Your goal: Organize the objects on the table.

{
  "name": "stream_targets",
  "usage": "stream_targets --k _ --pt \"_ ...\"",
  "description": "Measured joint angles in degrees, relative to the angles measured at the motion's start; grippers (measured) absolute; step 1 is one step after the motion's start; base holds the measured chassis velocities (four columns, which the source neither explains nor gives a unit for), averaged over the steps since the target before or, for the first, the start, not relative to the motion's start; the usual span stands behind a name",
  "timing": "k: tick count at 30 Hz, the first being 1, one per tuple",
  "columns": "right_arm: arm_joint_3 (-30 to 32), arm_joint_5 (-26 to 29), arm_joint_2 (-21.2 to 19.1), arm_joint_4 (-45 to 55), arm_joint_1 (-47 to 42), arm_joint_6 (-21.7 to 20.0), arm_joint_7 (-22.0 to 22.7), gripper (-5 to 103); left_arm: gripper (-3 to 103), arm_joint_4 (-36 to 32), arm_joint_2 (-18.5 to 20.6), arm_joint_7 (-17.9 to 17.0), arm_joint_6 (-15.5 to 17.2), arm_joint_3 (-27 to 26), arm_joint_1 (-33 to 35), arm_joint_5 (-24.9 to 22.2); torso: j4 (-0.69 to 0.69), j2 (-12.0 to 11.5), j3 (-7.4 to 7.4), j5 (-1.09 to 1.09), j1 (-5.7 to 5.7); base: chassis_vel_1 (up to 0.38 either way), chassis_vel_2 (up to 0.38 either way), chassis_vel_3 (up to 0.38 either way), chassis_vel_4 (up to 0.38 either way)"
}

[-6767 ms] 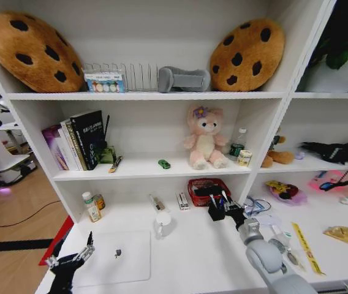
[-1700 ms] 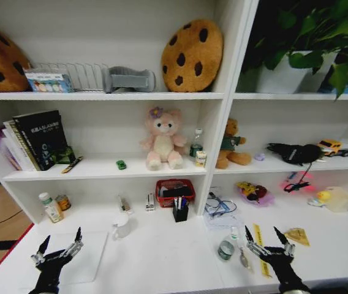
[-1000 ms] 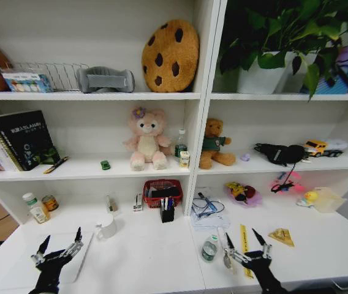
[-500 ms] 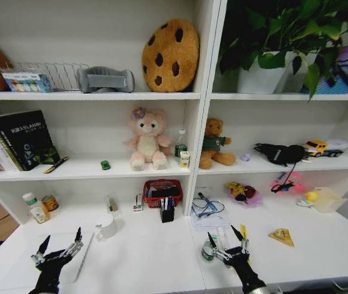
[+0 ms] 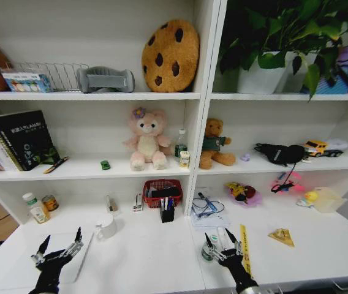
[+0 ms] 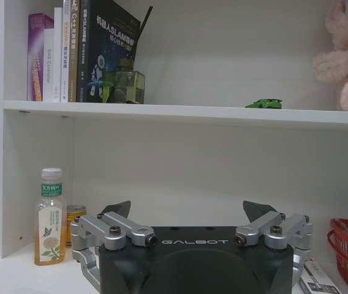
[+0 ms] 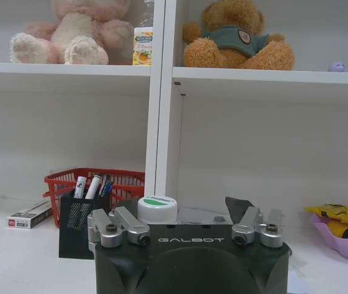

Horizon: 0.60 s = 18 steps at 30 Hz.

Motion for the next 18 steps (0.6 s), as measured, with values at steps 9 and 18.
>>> stream_targets --k 9,18 --pt "-0.98 -1.35 0.51 0.15 -0.71 0.02 0.36 44 100 0.0 0.0 0.0 0.0 0.0 0.0 0.0 0.0 0.0 0.0 0.0 0.0 0.0 0.0 0.0 0.0" --pt "-0.62 -1.73 0.35 1.22 -1.28 0.22 0.44 31 100 0.0 0.0 0.0 0.0 0.0 0.0 0.0 0.0 0.0 0.0 0.0 0.0 0.0 0.0 0.0 0.0"
